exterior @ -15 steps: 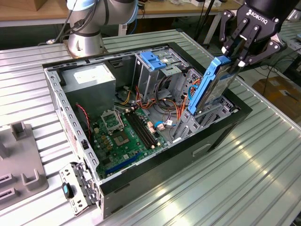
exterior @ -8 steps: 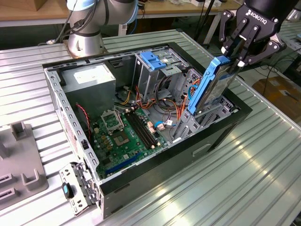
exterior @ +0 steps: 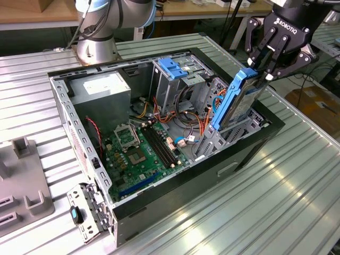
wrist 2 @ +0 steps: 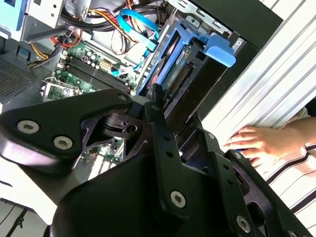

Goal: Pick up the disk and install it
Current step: 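Insert the disk into the insertion slot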

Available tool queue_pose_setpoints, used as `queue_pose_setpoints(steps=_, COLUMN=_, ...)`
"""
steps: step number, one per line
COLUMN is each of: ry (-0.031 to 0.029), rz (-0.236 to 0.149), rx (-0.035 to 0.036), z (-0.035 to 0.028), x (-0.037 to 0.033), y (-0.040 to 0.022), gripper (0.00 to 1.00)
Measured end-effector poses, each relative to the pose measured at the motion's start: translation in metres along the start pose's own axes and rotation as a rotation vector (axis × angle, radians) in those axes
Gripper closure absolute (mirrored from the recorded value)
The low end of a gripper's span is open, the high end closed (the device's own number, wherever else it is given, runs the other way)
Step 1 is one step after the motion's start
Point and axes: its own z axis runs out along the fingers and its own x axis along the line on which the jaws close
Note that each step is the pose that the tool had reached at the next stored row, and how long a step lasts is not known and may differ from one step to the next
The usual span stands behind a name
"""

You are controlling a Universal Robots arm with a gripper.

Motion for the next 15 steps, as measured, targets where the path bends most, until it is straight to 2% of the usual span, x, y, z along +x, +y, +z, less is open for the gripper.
queue_pose_setpoints(steps=5, ry=-0.0001, rz=0.0, rx=0.0, z=0.0171, x=0.0001, y=-0.0001, gripper=0.65)
queue_pose_setpoints(steps=15, ry=0.0001, rz=0.0, rx=0.0, z=0.0396, x=0.0002, y=-0.0002, gripper=0.65)
